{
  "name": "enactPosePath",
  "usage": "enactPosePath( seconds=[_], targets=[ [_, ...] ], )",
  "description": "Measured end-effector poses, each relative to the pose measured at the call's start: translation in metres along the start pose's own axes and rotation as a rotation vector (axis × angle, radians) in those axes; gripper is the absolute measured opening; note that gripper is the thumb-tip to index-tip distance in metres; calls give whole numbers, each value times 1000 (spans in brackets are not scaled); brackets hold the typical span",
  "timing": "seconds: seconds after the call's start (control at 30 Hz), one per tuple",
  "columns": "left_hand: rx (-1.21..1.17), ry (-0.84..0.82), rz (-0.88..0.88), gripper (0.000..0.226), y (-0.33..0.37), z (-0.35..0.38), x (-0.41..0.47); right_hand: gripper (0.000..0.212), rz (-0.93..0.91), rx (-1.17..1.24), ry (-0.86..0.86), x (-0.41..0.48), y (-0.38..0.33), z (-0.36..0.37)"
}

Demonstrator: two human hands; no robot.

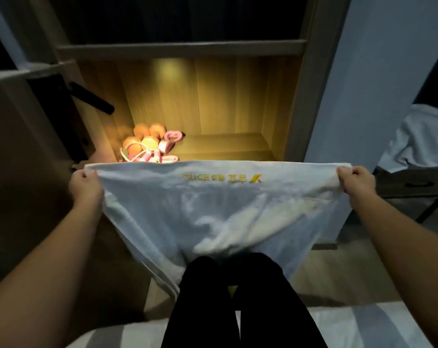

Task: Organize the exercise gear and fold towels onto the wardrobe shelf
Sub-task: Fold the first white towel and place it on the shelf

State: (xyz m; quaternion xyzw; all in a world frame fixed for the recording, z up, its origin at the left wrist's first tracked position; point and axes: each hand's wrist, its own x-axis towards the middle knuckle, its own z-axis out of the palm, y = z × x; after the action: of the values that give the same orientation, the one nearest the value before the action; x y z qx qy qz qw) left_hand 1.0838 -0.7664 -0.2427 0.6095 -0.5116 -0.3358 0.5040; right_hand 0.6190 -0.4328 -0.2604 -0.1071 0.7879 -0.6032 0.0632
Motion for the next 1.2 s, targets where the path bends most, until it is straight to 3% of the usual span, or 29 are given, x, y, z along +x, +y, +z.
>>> enactPosePath(
  seconds=[0.2,0.47,0.7,0.8,0.87,0.97,1.03,1.2],
  targets=[
    [-33,54,59,27,39,1,23,22,-123,5,180,33,-46,-6],
    [-55,96,187,18,71,9,40,13,-264,-73,232,50,-83,-6],
    [-10,94,165,19,76,6,45,13,-285,-131,134,54,-85,-2],
    [-30,85,123,19,73,7,39,13,-261,-135,184,50,-85,6],
    [-39,66,124,30,74,11,33,17,-247,-94,198,43,-88,15],
    [22,-22,155,38,82,21,21,14,-327,-6,72,26,-101,32],
    [65,-117,270,35,93,30,5,9,-405,40,-28,4,-114,46],
    [68,-571,568,25,130,65,-71,7,-692,39,-342,-70,-149,90]
  ],
)
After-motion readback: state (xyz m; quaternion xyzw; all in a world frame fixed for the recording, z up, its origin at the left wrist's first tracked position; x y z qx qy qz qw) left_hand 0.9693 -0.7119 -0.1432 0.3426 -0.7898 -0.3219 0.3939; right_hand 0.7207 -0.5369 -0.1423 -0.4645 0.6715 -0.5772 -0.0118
